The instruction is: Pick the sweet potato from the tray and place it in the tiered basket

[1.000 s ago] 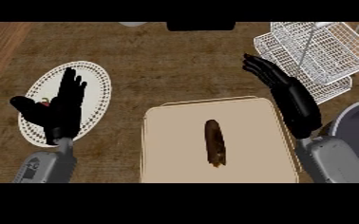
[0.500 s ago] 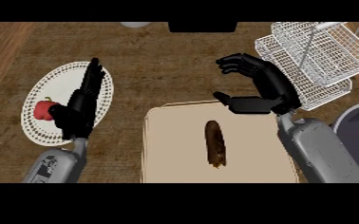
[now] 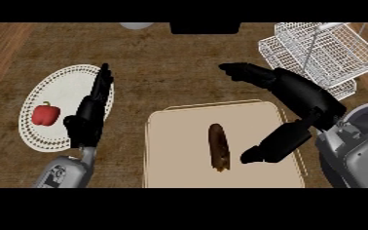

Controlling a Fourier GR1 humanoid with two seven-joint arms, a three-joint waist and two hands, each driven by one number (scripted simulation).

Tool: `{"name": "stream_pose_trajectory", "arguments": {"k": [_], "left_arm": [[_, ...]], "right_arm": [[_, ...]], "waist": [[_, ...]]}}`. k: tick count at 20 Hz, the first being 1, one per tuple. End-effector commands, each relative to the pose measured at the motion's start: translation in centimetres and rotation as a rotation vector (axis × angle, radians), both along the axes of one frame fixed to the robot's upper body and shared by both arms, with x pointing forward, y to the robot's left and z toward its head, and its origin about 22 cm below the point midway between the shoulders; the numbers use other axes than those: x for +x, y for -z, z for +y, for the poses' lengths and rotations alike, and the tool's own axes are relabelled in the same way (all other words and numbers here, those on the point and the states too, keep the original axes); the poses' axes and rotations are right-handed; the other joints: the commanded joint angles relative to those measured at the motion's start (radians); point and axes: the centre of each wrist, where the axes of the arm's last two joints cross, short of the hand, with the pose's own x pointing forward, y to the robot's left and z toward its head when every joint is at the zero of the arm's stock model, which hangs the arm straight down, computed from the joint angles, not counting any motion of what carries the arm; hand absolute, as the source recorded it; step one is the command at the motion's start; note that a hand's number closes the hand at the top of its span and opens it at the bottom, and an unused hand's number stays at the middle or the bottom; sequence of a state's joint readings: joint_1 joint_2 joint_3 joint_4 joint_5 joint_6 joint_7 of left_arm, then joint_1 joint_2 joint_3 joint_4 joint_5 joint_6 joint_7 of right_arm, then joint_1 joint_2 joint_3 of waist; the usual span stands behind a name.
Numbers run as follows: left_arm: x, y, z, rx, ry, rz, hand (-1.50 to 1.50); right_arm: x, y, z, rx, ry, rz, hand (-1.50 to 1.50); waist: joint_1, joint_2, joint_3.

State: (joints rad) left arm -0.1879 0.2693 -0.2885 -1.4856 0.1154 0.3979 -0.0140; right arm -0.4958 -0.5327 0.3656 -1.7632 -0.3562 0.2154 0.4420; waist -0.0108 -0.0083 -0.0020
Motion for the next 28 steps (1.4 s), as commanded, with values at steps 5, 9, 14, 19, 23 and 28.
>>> {"name": "stream_pose_trajectory", "arguments": {"k": [5, 9, 14, 19, 23, 28], "left_arm": [[0.5, -0.4, -0.4, 0.014, 0.016, 0.006, 0.0], [0.5, -0.4, -1.6, 0.018, 0.041, -0.003, 0.0], [0.0, -0.1, -1.3, 0.012, 0.052, 0.014, 0.0], [0.2, 0.2, -2.4, 0.015, 0.042, -0.006, 0.0], [0.1, 0.6, -0.9, 0.014, 0.019, -0.001, 0.0], [-0.1, 0.1, -1.6, 0.007, 0.012, 0.008, 0.0]], "right_arm": [[-3.7, -5.9, 4.1, -0.739, -0.213, -0.222, -1.5], [-5.1, -6.2, 8.3, -1.013, -0.271, -0.327, -1.5], [-6.8, -4.3, 14.4, -1.19, -0.305, -0.339, -1.5], [-6.4, -3.0, 19.4, -1.251, -0.306, -0.296, -1.5], [-8.0, -1.7, 21.3, -1.277, -0.338, -0.285, -1.5], [-8.4, -1.9, 23.7, -1.34, -0.374, -0.256, -1.5]], "waist": [[0.019, -0.01, -0.007], [0.045, -0.001, -0.007], [0.04, -0.004, -0.006], [0.03, 0.002, -0.003], [0.015, 0.002, -0.001], [0.009, -0.003, -0.001]]}}
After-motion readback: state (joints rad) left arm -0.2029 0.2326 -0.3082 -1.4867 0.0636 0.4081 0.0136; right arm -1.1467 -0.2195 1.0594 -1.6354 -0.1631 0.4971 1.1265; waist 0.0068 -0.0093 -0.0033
